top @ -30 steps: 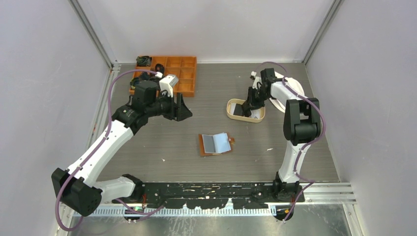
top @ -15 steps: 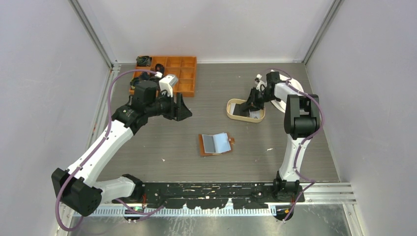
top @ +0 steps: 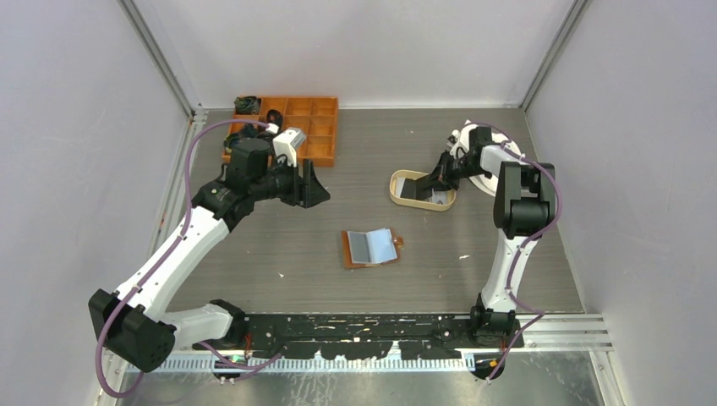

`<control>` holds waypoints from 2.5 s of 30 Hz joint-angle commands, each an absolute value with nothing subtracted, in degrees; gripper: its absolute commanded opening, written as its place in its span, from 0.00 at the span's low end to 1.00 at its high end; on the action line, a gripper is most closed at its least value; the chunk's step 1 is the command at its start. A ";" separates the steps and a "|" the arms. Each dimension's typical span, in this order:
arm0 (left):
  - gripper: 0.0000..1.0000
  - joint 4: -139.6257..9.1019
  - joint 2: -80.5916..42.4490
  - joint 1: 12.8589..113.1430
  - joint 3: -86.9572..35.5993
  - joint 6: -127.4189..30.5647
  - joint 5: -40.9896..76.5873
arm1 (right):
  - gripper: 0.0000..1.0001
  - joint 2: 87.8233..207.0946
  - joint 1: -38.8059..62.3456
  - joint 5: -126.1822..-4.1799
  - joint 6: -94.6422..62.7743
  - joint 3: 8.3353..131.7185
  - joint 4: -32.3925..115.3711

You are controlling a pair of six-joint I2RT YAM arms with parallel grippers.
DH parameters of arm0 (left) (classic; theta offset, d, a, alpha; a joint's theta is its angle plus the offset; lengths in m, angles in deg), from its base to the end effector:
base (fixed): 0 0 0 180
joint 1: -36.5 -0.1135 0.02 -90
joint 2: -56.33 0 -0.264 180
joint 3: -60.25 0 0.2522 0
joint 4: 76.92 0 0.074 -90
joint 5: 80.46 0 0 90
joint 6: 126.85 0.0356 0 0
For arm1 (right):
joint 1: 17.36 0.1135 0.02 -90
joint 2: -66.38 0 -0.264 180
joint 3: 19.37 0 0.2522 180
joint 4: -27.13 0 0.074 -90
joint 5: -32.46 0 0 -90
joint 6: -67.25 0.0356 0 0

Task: Put the credit cards into the card holder
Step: Pick up the credit card from the storage box.

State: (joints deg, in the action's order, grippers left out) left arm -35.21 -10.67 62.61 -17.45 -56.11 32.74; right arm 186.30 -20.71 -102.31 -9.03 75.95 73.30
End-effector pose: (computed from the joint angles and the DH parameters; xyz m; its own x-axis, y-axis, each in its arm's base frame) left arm 0.2238 -0.1253 0.3484 -0.6702 -0.0092 -0.7422 0.5155 0.7137 -0.4743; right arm 0.4144 0.0009 0.1436 -0.9608 0.2249 -0.1622 0.0389 0.6886 0.7241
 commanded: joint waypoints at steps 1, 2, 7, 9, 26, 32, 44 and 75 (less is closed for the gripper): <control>0.58 -36.73 -9.41 62.17 -17.76 -55.92 33.63 | 0.02 185.15 -21.32 -104.19 -8.18 75.62 70.61; 0.57 -36.77 -9.41 62.17 -17.76 -55.92 33.52 | 0.03 185.12 -21.39 -104.69 -8.10 75.54 70.40; 0.58 -36.75 -9.39 62.16 -17.76 -55.92 33.66 | 0.09 184.95 -21.99 -106.75 -7.40 75.37 69.82; 0.58 -36.76 -9.40 62.16 -17.76 -55.92 33.70 | 0.10 185.01 -22.18 -107.45 -7.14 75.29 69.66; 0.58 -36.71 -9.32 62.08 -17.76 -55.92 33.70 | 0.20 185.18 -23.71 -110.55 -5.62 75.24 69.29; 0.58 -36.71 -9.22 62.08 -17.80 -55.92 33.71 | 0.20 184.84 -24.55 -111.36 -5.27 74.92 69.05; 0.58 -36.73 -9.17 62.09 -17.76 -55.83 33.62 | 0.20 184.19 -25.39 -112.28 -5.26 74.58 69.53; 0.59 -38.19 -9.02 60.73 -17.29 -56.56 36.63 | 0.02 179.76 -28.63 -110.04 -9.14 73.78 73.06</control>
State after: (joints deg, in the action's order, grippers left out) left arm -35.26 -10.60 61.89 -17.45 -56.11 33.46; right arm 185.66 -27.68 -109.66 -7.74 73.88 72.88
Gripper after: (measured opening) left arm 0.581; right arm 0.062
